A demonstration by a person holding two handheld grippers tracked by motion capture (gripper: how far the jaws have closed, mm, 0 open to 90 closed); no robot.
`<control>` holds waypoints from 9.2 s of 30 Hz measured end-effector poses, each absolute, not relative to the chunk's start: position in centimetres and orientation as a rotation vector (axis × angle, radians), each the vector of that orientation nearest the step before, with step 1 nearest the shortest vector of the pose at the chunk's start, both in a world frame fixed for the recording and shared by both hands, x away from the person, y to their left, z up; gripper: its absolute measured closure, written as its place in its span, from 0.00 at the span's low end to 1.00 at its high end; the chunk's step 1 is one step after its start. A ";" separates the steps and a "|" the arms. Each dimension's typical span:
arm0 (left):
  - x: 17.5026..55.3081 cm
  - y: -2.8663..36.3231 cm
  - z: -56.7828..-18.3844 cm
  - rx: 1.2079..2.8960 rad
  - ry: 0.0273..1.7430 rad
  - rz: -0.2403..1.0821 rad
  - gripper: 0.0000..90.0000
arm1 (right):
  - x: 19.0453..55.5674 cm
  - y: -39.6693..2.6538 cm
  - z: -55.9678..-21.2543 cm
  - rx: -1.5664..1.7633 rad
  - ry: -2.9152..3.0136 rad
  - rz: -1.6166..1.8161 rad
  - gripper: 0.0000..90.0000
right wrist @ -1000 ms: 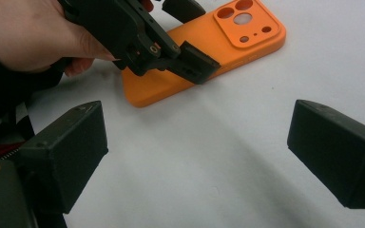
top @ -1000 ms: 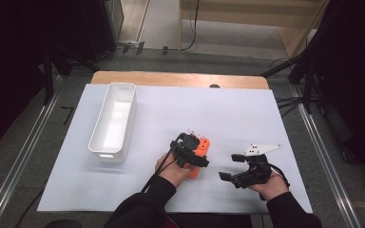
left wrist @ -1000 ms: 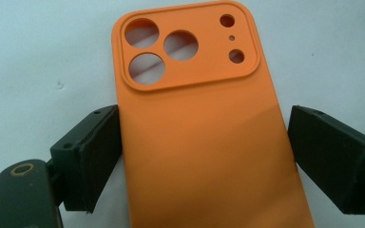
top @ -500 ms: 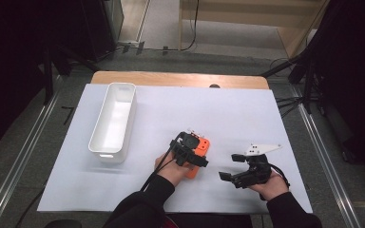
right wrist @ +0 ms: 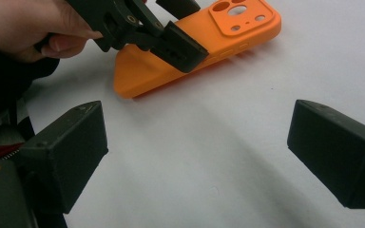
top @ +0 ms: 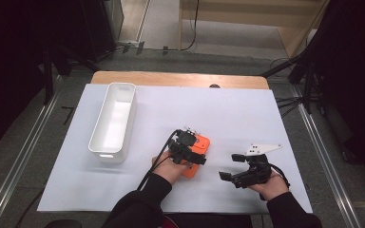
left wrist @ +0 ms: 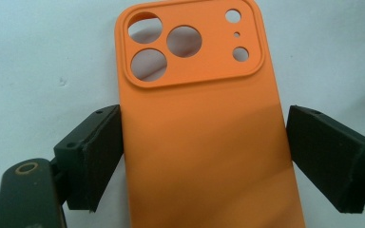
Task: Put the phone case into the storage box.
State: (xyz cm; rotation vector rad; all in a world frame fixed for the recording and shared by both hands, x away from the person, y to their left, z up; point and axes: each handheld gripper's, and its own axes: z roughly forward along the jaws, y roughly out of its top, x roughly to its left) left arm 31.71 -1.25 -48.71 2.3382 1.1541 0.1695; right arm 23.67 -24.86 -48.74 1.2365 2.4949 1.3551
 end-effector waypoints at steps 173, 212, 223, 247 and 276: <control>34.3 6.6 -45.0 1.789 1.211 -0.002 0.16 | 33.5 -20.8 -41.3 1.708 2.236 1.486 0.28; 33.1 4.8 -45.8 1.793 1.177 0.041 0.16 | 36.4 -18.9 -41.2 1.712 2.261 1.540 0.33; 32.5 4.5 -45.9 1.806 1.158 0.064 0.16 | 36.7 -17.8 -41.4 1.710 2.293 1.528 0.38; 31.5 3.9 -45.5 1.818 1.116 0.136 0.16 | 37.0 -17.5 -41.8 1.800 2.336 1.503 0.60; 31.0 3.7 -45.4 1.815 1.008 0.231 0.16 | 36.6 -17.5 -41.1 1.844 2.355 1.628 0.83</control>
